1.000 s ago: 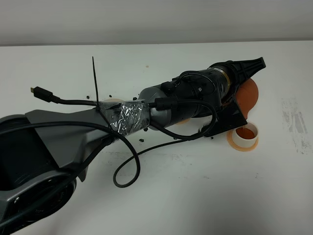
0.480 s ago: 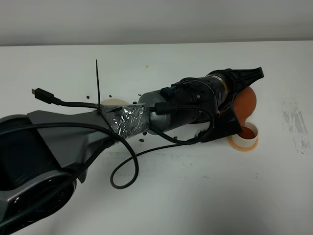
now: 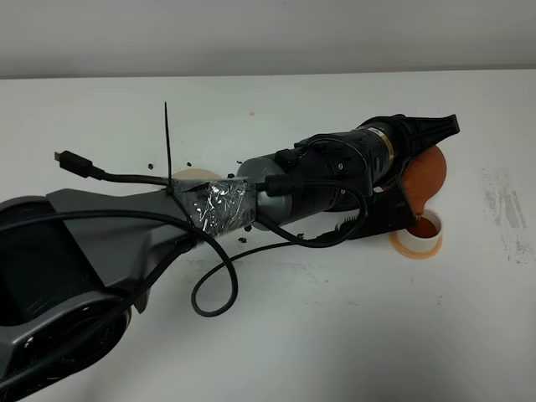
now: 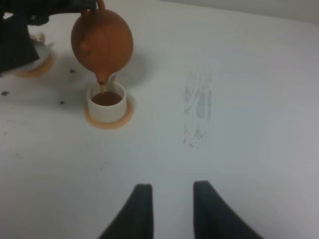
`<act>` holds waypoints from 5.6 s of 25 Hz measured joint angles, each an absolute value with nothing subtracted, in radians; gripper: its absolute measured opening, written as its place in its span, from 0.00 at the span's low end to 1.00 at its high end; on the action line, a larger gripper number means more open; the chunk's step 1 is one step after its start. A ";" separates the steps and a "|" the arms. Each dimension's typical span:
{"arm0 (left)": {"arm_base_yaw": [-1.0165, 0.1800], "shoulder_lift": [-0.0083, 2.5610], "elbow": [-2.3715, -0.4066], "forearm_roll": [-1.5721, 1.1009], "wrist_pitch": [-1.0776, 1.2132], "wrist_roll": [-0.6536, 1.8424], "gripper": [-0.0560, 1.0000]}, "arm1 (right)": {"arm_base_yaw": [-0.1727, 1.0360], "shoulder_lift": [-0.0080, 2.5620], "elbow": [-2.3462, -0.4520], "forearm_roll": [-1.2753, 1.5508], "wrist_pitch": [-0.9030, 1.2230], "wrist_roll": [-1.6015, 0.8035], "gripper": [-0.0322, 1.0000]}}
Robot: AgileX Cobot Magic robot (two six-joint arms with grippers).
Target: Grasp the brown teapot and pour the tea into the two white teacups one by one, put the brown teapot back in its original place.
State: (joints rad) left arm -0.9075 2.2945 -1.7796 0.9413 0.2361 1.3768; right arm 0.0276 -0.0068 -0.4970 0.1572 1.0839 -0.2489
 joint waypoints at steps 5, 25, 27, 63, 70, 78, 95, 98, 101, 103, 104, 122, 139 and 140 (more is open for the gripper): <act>-0.908 2.294 -1.780 0.981 0.204 1.377 0.17 | 0.028 -0.007 -0.497 0.157 1.084 -0.249 0.25; -0.908 2.294 -1.774 1.044 0.153 1.377 0.17 | 0.028 -0.007 -0.497 0.157 1.084 -0.249 0.25; -0.908 2.294 -1.774 1.052 0.148 1.377 0.17 | 0.028 -0.007 -0.497 0.157 1.084 -0.249 0.25; -0.908 2.275 -1.774 0.911 0.216 1.376 0.17 | 0.028 -0.007 -0.497 0.157 1.084 -0.249 0.25; -0.908 2.199 -1.774 0.702 0.343 1.354 0.17 | 0.028 -0.007 -0.497 0.157 1.084 -0.249 0.25; -0.895 2.083 -1.674 0.471 0.401 1.158 0.17 | 0.028 -0.007 -0.497 0.157 1.084 -0.249 0.25; -0.827 1.942 -1.374 0.135 0.593 0.610 0.17 | 0.028 -0.007 -0.497 0.157 1.084 -0.249 0.25; -0.827 1.947 -1.367 0.119 0.615 0.581 0.17 | 0.028 -0.007 -0.497 0.157 1.084 -0.249 0.25; -0.827 1.969 -1.363 0.109 0.631 0.554 0.17 | 0.028 -0.007 -0.497 0.157 1.084 -0.249 0.25; -0.827 1.996 -1.362 0.096 0.635 0.550 0.17 | 0.028 -0.007 -0.497 0.157 1.084 -0.249 0.25; -0.827 2.005 -1.361 0.094 0.635 0.547 0.17 | 0.028 -0.007 -0.497 0.157 1.084 -0.249 0.25; -0.751 1.898 -1.345 0.094 0.637 0.520 0.17 | 0.028 -0.007 -0.497 0.157 1.084 -0.249 0.25; -0.435 1.844 -1.225 0.095 0.646 0.254 0.17 | 0.028 -0.007 -0.497 0.157 1.084 -0.249 0.25; -0.425 1.844 -1.219 0.095 0.646 0.250 0.17 | 0.028 -0.007 -0.497 0.157 1.084 -0.249 0.25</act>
